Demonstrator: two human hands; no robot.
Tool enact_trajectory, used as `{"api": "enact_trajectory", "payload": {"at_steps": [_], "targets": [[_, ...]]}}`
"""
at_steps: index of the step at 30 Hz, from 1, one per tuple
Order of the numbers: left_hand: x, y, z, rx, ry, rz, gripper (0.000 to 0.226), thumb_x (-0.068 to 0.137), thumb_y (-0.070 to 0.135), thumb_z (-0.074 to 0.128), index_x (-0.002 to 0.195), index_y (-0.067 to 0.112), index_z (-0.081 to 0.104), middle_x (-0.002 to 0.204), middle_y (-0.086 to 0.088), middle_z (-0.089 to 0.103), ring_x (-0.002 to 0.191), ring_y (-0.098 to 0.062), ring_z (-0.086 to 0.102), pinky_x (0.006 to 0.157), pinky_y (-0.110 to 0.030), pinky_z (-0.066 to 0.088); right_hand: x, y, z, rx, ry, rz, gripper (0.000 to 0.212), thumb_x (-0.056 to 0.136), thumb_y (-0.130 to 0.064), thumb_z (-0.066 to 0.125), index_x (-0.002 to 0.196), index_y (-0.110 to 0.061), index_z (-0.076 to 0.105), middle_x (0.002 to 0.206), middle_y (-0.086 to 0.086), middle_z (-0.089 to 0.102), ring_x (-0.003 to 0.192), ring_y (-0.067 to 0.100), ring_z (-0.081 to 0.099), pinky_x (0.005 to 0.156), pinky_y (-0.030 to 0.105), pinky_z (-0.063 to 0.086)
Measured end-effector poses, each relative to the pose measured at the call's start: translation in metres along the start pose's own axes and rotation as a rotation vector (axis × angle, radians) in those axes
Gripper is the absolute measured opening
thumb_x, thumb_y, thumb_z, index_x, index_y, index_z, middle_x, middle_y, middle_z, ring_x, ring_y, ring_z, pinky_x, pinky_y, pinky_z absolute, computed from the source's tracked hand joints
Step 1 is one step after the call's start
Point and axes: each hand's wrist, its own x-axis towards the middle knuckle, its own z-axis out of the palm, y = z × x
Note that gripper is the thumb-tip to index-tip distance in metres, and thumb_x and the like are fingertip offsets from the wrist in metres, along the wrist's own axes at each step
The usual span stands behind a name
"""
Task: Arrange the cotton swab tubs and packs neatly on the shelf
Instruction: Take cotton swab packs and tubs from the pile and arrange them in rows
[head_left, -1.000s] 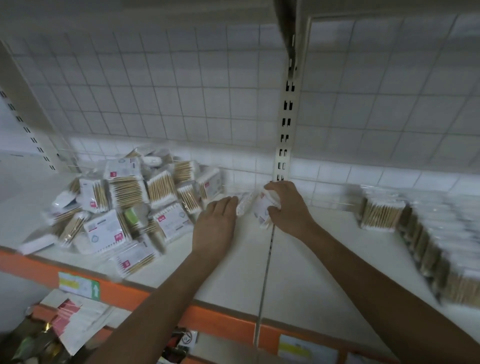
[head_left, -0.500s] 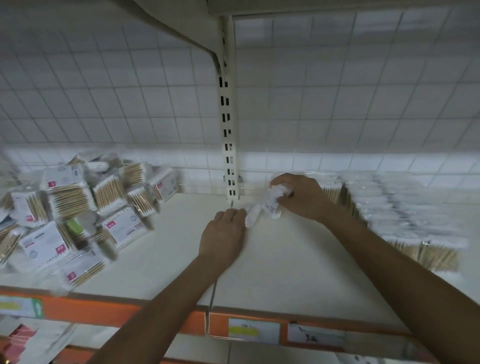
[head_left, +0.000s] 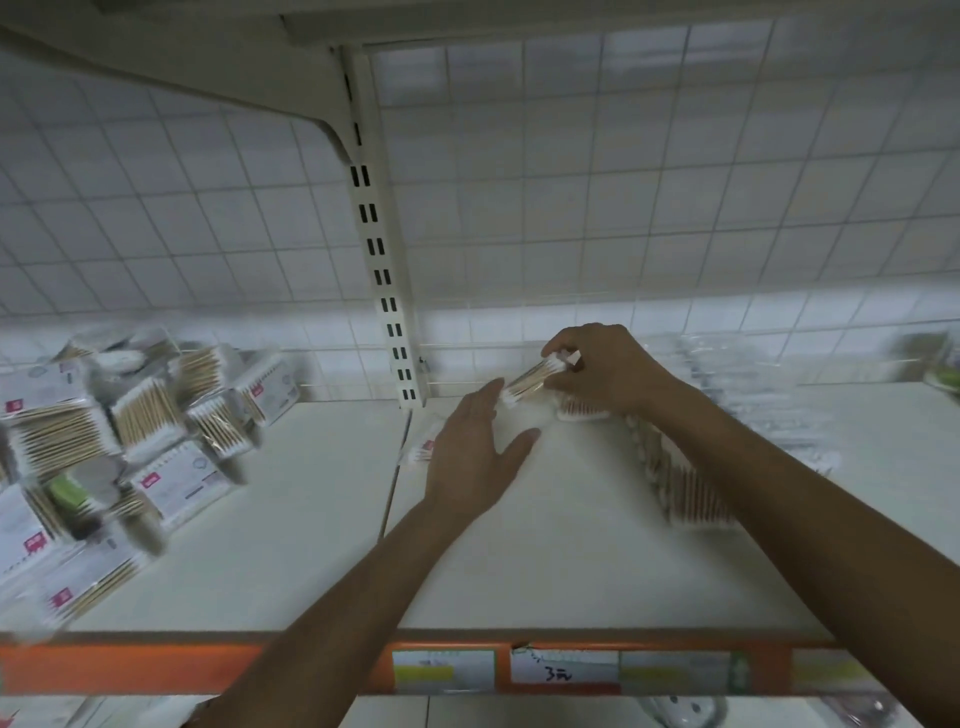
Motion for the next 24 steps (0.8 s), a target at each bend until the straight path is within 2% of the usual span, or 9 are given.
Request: {"api": "enact_trajectory", "payload": {"at_steps": [4,7,9,12,14,16,18,20,24], "targets": [[0.012,0.013,0.009,-0.099,0.086,0.002,0.034,0.086,0.030,0.065,0.116,0.015,0.062,0.099,-0.003,0.070,0.085,-0.017,0.067,0.077,-0.037,0.055,-0.002,0.009,-0.005,0.000,0.021,-0.018,0.030,0.080,-0.031,0.071,0.104,-0.015,0.065,0.104,-0.001,0.066,0.084,0.012,0.055,0.079,0.023,0.043],[0.020,0.016,0.015,-0.142,0.032,-0.153,0.027,0.089,0.028,0.062,0.112,0.013,0.064,0.093,-0.004,0.071,0.083,-0.018,0.067,0.080,-0.032,0.052,-0.002,0.020,-0.009,0.027,0.042,-0.014,0.039,0.079,-0.036,0.072,0.113,-0.019,0.062,0.107,-0.005,0.065,0.096,0.014,0.056,0.084,0.022,0.041],[0.024,0.016,0.021,-0.278,-0.009,-0.298,0.026,0.089,0.032,0.062,0.108,0.014,0.063,0.088,-0.003,0.072,0.084,-0.021,0.069,0.086,-0.037,0.052,-0.002,0.027,-0.013,-0.017,0.019,-0.024,0.043,0.081,-0.029,0.070,0.121,-0.018,0.058,0.117,-0.003,0.063,0.107,0.017,0.055,0.091,0.024,0.039],[0.028,0.018,0.030,-0.455,-0.030,-0.404,0.009,0.087,0.030,0.066,0.092,0.024,0.061,0.077,0.002,0.071,0.081,-0.023,0.070,0.087,-0.042,0.054,-0.003,0.040,-0.020,-0.072,-0.007,-0.020,0.035,0.085,-0.017,0.066,0.119,-0.012,0.060,0.115,0.003,0.064,0.101,0.016,0.058,0.087,0.023,0.041],[0.032,0.020,0.035,-0.322,-0.058,-0.353,0.013,0.088,0.033,0.064,0.084,0.021,0.064,0.081,-0.003,0.071,0.085,-0.023,0.068,0.082,-0.033,0.052,-0.002,0.049,-0.019,-0.110,-0.006,-0.025,0.029,0.085,-0.017,0.065,0.113,-0.011,0.063,0.109,0.003,0.066,0.094,0.014,0.057,0.080,0.021,0.039],[0.034,0.024,0.038,-0.156,-0.079,-0.293,0.018,0.089,0.032,0.061,0.074,0.022,0.062,0.082,-0.007,0.069,0.085,-0.025,0.064,0.070,-0.028,0.042,0.000,0.055,-0.016,-0.160,-0.012,-0.036,0.024,0.086,-0.017,0.063,0.110,-0.010,0.064,0.107,0.002,0.065,0.096,0.017,0.056,0.080,0.022,0.036],[0.037,0.025,0.042,-0.131,-0.102,-0.281,0.012,0.088,0.031,0.062,0.084,0.021,0.066,0.085,-0.004,0.071,0.086,-0.022,0.065,0.075,-0.027,0.043,0.001,0.059,-0.015,-0.210,-0.016,-0.037,0.024,0.088,-0.017,0.059,0.110,-0.011,0.065,0.108,0.003,0.064,0.103,0.022,0.054,0.086,0.026,0.039],[0.038,0.026,0.046,-0.122,-0.095,-0.312,0.020,0.085,0.031,0.066,0.101,0.019,0.067,0.093,0.002,0.072,0.089,-0.013,0.066,0.081,-0.022,0.045,0.001,0.062,-0.015,-0.252,-0.014,-0.031,0.025,0.090,-0.018,0.056,0.113,-0.013,0.065,0.111,0.003,0.064,0.106,0.022,0.051,0.090,0.031,0.042],[0.040,0.025,0.057,-0.002,-0.097,-0.288,0.013,0.083,0.033,0.068,0.087,0.023,0.062,0.085,0.008,0.071,0.084,-0.010,0.065,0.069,-0.018,0.039,0.005,0.068,-0.011,-0.285,-0.012,-0.029,0.023,0.088,-0.017,0.057,0.111,-0.016,0.063,0.110,0.001,0.063,0.106,0.020,0.048,0.088,0.031,0.044]]}}
